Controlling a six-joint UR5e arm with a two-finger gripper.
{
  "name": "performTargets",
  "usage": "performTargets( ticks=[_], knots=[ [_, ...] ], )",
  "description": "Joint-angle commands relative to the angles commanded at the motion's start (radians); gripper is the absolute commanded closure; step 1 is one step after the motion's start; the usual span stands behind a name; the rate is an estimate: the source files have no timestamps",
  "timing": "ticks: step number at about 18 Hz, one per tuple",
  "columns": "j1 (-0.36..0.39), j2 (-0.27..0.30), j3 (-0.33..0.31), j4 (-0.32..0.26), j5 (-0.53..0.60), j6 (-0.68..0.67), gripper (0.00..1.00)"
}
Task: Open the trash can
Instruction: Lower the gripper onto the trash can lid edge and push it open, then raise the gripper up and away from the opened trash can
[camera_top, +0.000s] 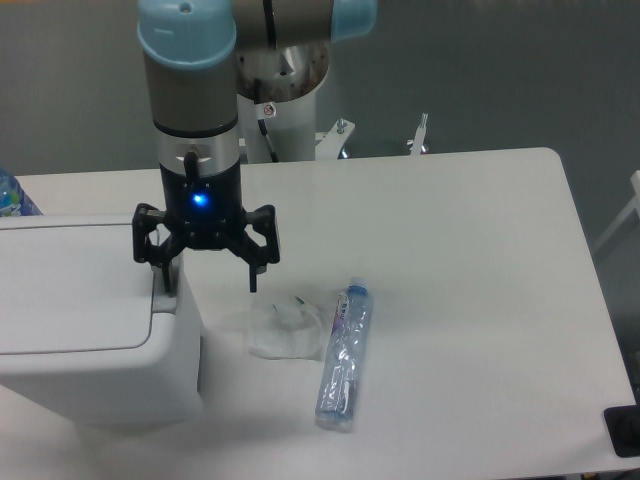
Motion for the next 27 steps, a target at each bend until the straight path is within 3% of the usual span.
performTargets(
  ticks=[14,18,22,27],
  knots=[
    [0.000,-0.005,0.002,0.002,0.003,0.000,0.00],
    [0.002,-0.002,0.055,0.002,0.006,0.018,0.00],
    [0.064,-0.015,0.138,0.003,0.086,0.099,0.00],
    [0.161,-0.012,0.146,-0.009,0.204,0.289,0.00]
  ],
)
